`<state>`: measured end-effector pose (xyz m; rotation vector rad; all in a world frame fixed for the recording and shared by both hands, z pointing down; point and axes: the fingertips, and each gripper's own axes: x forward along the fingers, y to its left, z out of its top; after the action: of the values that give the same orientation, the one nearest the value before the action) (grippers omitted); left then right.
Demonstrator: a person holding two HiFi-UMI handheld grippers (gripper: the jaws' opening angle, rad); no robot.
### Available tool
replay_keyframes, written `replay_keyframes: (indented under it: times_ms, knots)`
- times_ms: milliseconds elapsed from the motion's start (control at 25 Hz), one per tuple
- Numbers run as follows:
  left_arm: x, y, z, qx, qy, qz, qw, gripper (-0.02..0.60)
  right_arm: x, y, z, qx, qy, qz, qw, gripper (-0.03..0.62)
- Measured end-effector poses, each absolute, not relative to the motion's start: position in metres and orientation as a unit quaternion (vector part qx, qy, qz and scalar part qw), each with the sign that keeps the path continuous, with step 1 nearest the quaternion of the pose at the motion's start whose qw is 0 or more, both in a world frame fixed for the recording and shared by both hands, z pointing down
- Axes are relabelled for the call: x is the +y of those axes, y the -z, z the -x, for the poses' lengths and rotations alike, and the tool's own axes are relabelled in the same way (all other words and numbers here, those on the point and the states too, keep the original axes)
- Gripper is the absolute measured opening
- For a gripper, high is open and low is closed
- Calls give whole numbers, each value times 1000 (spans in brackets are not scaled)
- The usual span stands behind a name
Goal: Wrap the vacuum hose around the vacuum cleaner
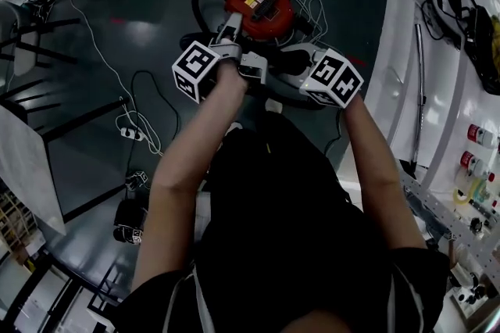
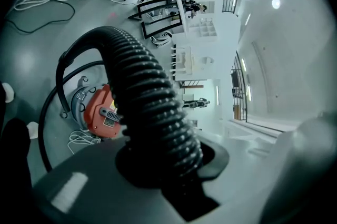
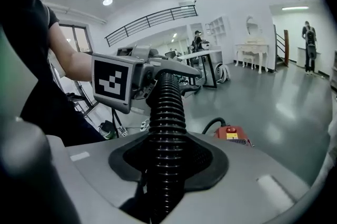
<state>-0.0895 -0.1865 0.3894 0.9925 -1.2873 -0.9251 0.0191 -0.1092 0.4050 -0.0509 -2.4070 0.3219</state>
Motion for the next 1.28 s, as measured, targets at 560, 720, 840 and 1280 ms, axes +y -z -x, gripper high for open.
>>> replay_keyframes:
  times_ms: [560, 720, 840, 1280]
  knots:
    - [-193, -383, 48, -351, 405, -541, 648, 292, -136, -397, -29, -928, -117, 34, 351, 144]
    - [-171, -389, 38, -343, 339, -592, 646, 353, -154, -399, -44, -925, -115, 19, 362, 143]
    - [-148, -402, 33, -377, 207, -662, 613, 351, -164, -403, -55, -921, -118, 16, 370, 143]
    - [-157, -399, 51, -472, -151, -802, 332, 318, -187, -400, -70, -917, -147, 39, 367, 144]
